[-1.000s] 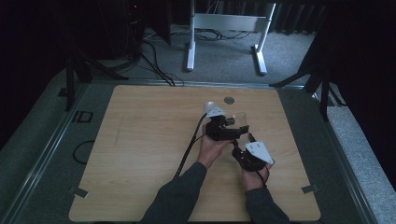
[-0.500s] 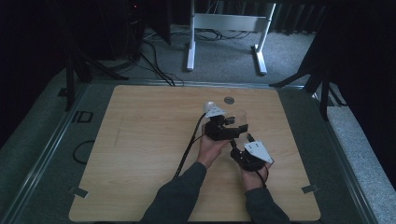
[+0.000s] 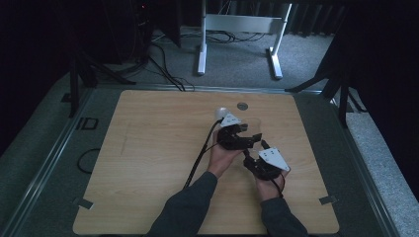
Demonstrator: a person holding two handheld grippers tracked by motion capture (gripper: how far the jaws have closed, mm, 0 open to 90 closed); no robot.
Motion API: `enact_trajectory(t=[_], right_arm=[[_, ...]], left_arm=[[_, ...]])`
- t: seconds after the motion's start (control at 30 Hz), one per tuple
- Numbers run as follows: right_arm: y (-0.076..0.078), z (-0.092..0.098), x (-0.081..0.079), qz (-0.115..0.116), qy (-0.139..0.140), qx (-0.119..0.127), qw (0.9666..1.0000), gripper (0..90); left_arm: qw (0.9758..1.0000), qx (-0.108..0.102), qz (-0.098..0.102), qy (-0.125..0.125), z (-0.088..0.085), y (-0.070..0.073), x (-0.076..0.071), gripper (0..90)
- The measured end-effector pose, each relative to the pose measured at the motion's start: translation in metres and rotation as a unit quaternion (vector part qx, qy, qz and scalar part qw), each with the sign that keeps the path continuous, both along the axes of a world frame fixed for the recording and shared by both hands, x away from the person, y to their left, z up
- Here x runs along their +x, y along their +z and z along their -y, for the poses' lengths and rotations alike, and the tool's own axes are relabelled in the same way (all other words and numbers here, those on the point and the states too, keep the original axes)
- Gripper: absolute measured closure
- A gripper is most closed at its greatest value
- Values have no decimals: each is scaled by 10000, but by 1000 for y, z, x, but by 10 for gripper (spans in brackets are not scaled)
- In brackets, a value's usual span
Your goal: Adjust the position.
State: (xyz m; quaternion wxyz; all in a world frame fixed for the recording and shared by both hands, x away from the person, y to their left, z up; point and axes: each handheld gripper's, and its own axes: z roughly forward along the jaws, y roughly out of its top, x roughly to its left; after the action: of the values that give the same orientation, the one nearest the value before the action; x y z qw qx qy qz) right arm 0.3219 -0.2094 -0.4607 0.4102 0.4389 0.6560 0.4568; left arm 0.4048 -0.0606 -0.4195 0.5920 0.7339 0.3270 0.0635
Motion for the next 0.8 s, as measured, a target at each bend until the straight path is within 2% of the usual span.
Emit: enact_trajectory(t=[0.17, 0.27, 0.4, 0.6, 0.8], right_arm=[[-1, 1, 3, -102, 40, -9, 9999, 319], [-1, 0, 5, -126, 61, -22, 9999, 320], [0, -1, 6, -155, 69, -40, 9998, 362], [0, -1, 5, -120, 42, -65, 9999, 408], [-1, -1, 4, -76, 3, -26, 10000, 413]], left_arm=[[9997, 224, 132, -4, 2, 0, -2, 290], [9995, 265, 138, -66, 4, -1, -3, 291], [9996, 211, 81, -185, 5, -2, -3, 291], [9997, 147, 49, -206, 4, -2, -3, 275], [9997, -108, -66, -186, 2, 0, -2, 247]])
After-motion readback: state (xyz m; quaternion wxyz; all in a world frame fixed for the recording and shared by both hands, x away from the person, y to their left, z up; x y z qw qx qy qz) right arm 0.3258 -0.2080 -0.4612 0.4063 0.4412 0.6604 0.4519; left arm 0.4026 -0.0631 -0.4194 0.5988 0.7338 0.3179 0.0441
